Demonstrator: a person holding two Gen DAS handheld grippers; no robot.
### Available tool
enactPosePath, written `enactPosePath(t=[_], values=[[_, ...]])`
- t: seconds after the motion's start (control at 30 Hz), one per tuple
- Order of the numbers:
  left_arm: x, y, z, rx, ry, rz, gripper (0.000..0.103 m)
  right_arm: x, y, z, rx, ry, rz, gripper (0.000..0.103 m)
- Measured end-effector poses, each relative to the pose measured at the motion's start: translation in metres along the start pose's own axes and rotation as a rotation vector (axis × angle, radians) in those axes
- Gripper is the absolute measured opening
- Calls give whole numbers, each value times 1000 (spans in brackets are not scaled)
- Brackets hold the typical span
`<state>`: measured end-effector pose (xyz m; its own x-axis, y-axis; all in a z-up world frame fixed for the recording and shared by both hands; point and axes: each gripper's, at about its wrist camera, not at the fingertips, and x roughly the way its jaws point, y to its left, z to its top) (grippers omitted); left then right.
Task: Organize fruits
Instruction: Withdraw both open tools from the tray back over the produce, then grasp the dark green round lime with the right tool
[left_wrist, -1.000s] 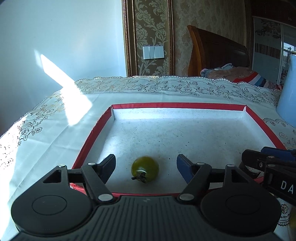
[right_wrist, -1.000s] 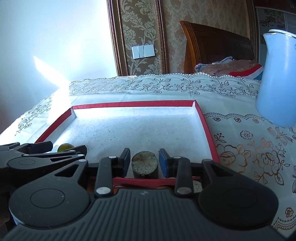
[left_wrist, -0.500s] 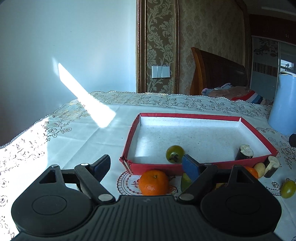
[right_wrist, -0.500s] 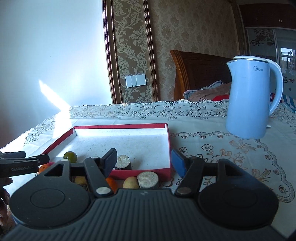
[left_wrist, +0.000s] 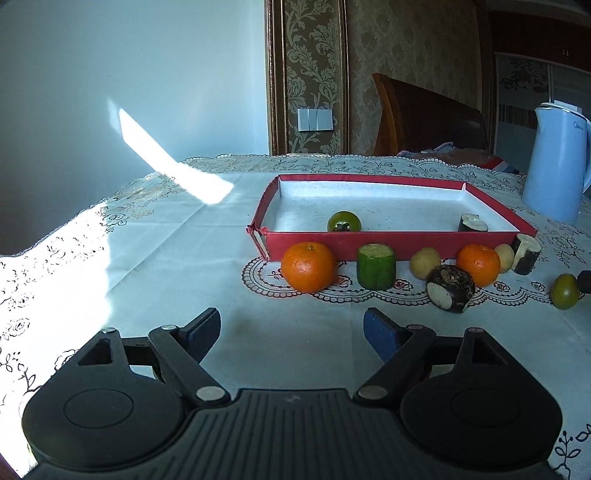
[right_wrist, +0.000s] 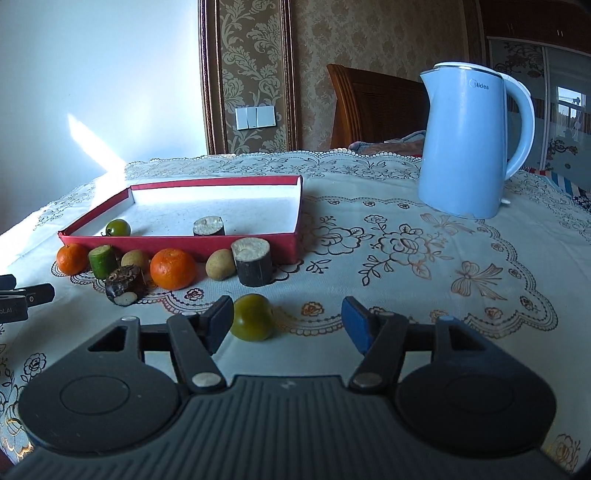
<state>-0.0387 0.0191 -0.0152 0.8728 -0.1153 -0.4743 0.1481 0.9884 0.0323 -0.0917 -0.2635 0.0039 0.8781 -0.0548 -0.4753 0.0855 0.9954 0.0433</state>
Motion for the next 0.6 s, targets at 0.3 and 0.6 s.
enactPosePath(t=[0.3, 0.6], values=[[-8, -39, 8, 50, -20, -76, 85, 15, 13, 5, -38, 56, 25, 61], [0, -58, 13, 63, 7, -95, 85, 30, 17, 7, -45, 115, 31, 59]])
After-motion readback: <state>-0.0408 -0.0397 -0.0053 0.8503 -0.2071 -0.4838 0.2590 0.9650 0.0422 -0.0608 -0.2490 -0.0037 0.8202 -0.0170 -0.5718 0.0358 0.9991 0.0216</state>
